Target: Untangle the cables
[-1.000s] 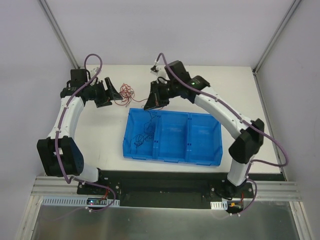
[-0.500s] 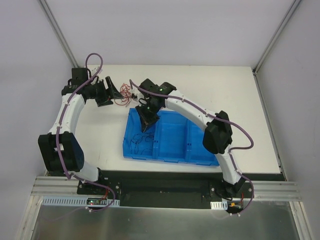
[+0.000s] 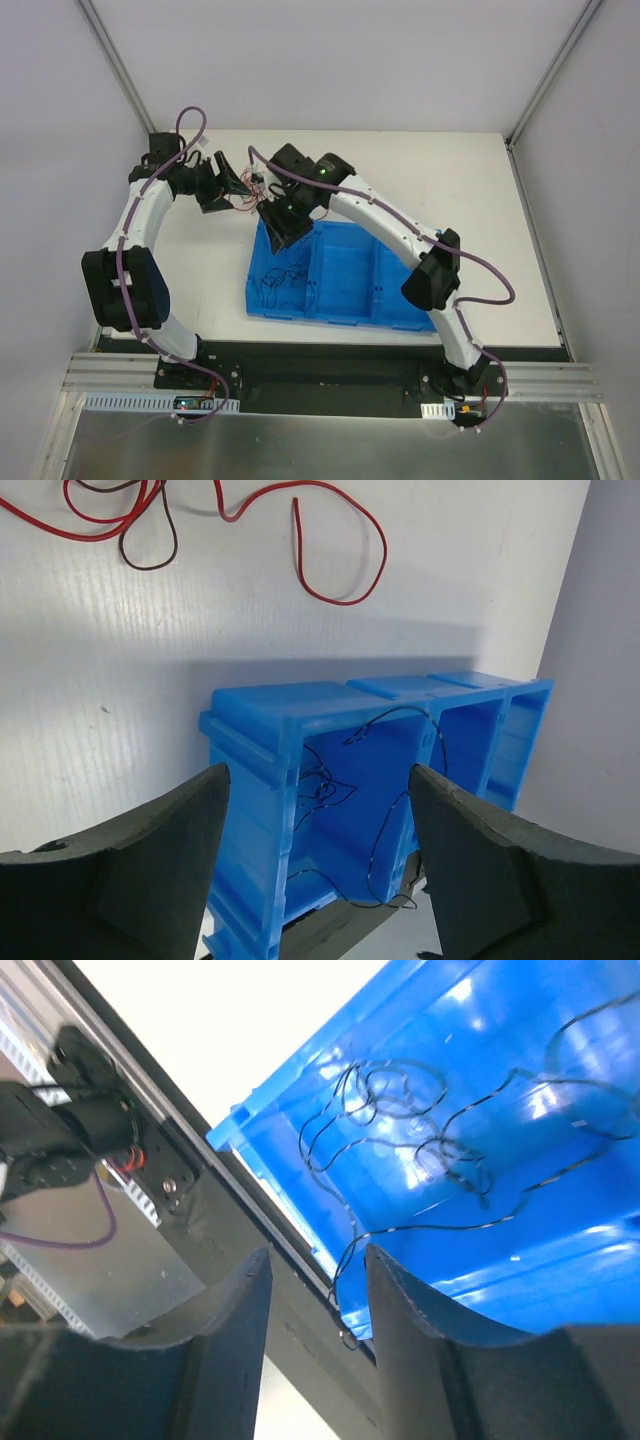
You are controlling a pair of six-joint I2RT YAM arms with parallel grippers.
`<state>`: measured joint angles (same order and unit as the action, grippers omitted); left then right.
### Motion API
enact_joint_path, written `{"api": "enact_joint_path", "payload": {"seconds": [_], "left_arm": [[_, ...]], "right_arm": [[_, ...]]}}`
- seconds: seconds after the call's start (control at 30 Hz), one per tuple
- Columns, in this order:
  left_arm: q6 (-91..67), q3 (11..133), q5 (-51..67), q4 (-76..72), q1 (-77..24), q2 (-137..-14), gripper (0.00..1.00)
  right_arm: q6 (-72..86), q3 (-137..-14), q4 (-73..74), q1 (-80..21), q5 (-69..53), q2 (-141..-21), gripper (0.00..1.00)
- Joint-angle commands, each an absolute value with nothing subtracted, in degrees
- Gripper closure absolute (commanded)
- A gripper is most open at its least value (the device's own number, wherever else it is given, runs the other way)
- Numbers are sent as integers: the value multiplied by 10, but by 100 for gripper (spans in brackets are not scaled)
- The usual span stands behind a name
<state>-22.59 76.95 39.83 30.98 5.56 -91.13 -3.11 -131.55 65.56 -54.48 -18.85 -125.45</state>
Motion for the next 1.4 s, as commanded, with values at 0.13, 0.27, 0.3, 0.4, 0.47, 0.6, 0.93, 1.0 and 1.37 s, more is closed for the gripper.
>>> {"api": "enact_joint_path", "payload": {"seconds": [0.13, 0.27, 0.3, 0.4, 0.47, 0.6, 0.93, 1.0, 1.37], "left_arm": [[-298, 824, 405, 314, 50, -955, 28], [-314, 841, 368, 314, 51, -983, 28], [-314, 846, 353, 314, 49, -992, 28], [-301, 874, 339, 314, 50, -1027, 33], [-299, 895, 331, 314, 50, -1058, 39], [-311, 912, 348, 314, 49, -1092, 45], [-292, 791, 345, 313, 44, -988, 39], [-288, 753, 346, 311, 43, -955, 38], [-265, 663, 377, 309, 45, -831, 29]], "right_arm": [[23, -1305, 669, -482, -166, -1161, 46], [29, -1270, 671, -459, -160, -1108, 44], [30, -1260, 672, -452, -157, -1094, 44], [25, -1218, 672, -435, -156, -1044, 44], [11, -1173, 662, -429, -178, -1017, 44], [-54, -1101, 657, -460, -210, -1002, 44], [-105, -1139, 682, -565, -41, -1105, 48], [-113, -1144, 686, -570, -25, -1116, 48], [-150, -1143, 684, -598, -61, -1152, 70]]}}
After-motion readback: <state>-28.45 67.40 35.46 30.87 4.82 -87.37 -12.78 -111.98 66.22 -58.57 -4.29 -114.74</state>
